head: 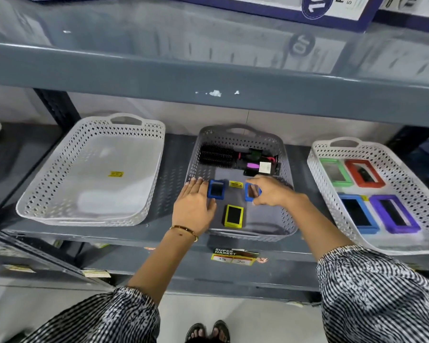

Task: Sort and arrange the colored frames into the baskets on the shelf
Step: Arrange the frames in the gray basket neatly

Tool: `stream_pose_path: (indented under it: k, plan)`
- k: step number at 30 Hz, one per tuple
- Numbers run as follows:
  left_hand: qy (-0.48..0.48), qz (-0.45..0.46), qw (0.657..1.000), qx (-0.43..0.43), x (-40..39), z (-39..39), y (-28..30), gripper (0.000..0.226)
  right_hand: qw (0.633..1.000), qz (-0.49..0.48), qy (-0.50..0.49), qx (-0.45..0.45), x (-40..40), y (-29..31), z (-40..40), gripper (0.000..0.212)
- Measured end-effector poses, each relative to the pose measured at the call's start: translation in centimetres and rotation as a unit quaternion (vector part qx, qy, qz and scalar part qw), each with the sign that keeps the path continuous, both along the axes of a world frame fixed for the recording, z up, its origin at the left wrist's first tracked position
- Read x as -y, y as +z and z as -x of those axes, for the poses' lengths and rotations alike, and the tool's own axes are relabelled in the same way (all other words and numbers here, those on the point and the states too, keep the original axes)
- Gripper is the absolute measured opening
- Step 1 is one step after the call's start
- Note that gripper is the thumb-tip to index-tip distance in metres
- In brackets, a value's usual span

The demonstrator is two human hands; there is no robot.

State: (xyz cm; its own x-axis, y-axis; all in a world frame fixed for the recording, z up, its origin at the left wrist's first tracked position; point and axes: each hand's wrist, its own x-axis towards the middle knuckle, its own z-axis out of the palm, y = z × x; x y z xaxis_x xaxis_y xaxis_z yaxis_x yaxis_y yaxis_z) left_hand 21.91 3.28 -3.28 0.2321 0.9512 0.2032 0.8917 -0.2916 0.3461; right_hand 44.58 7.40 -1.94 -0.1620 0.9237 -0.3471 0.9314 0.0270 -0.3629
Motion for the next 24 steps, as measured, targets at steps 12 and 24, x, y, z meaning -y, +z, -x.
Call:
stream_pose_path:
  k: [12, 24]
  plan:
    - [0.004, 0.002, 1.0, -0.002, 0.1, -0.2, 0.2, 0.052, 0.995, 0.007, 0.083, -0.052, 2.7, 1.1, 4.8, 0.094]
    - [0.009, 0.004, 1.0, -0.003, 0.2, -0.1, 0.2, 0.052, 0.991, -0.018, 0.13, 0.023, 3.5, -0.4, 5.8, 0.067]
